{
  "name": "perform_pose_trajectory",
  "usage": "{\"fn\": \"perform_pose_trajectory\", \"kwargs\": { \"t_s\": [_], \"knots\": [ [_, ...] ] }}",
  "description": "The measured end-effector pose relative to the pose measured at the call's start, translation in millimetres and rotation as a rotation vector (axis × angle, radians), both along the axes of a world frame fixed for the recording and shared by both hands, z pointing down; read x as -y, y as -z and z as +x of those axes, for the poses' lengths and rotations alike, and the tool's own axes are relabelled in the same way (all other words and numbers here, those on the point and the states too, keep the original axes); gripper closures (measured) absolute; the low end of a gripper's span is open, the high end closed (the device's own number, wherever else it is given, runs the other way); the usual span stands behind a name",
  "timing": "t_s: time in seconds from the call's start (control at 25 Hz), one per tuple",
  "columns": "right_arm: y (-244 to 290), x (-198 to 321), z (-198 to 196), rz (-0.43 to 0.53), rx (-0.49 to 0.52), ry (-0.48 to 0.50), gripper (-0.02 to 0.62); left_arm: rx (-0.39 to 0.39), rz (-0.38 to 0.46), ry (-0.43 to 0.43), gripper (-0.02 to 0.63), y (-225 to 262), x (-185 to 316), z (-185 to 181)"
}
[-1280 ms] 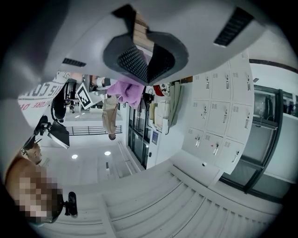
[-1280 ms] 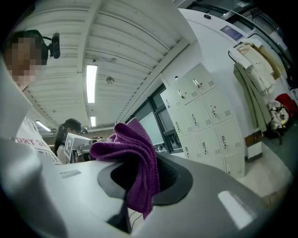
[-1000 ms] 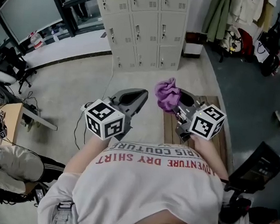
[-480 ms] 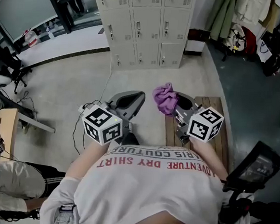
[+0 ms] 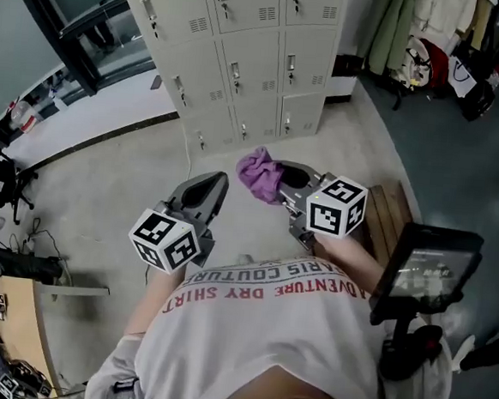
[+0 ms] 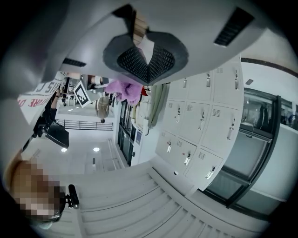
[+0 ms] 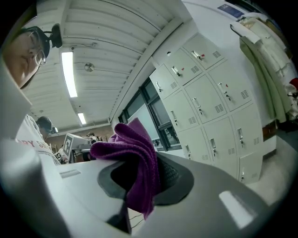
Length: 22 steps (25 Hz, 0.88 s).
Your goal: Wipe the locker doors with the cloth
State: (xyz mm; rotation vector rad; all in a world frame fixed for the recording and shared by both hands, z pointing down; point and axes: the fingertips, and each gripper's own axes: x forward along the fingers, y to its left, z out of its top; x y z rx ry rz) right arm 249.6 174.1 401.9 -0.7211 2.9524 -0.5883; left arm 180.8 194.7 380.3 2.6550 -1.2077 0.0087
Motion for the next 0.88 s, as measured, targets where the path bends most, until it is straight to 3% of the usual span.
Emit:
{"fn": "perform_pose_trajectory", "kwargs": {
  "t_s": [0.2,0.36,0.88],
  "knots": [
    [17,90,-86,0.027,0.024,-0.013,0.529,0.027,0.020,-0.001,0.604,14,88,-89],
    [22,133,-133,0.036,0.056,0.013,0.531,0.030,0.019,-0.001,0.604,12,133,-136],
    [29,243,-200,0.040,0.108,0.076,0.531,-0.008,0.016,0.031,0.604,2,252,-202]
  ]
}}
